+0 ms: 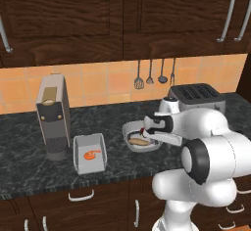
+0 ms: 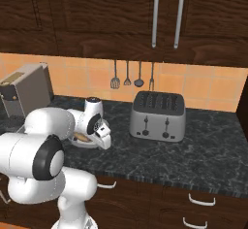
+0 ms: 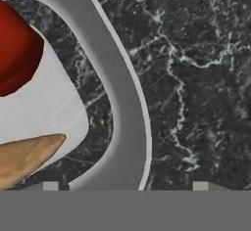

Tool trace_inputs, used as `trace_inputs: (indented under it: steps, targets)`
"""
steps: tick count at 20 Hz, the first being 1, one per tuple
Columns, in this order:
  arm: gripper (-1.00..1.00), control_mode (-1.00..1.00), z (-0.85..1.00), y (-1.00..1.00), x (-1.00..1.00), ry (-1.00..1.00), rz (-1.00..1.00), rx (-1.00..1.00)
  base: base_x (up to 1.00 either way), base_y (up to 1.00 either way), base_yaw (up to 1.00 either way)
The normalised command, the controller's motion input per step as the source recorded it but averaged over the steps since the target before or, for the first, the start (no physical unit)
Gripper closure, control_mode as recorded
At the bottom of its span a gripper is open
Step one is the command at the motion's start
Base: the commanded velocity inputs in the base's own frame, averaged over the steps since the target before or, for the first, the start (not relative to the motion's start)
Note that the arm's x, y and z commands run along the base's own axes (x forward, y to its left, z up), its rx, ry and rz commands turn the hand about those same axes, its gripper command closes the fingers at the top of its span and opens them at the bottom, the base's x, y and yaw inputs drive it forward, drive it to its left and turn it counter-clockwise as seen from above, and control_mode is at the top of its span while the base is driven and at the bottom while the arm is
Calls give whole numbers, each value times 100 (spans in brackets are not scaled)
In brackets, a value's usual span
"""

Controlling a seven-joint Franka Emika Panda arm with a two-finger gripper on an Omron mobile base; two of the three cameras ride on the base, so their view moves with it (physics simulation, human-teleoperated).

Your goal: Take the meat container that has the shrimp and place it on the second highest rack of the freezer. Then take the vegetable container that has the sweet potato and bell pepper and place it on the highest rack of the freezer.

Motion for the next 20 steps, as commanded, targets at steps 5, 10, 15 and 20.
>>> trace_inputs:
  steps: [5,10,15,20]
  targets:
    - [100,-100,0,0,0,0,0,0,0,0,0]
    - [100,-100,0,0,-7,-1,0,0,0,0,0]
    - [100,-100,39,3,-57,-2,-5,0,0,0,0]
    - [100,-100,98,0,-100,-20,-18,4,0,0,0]
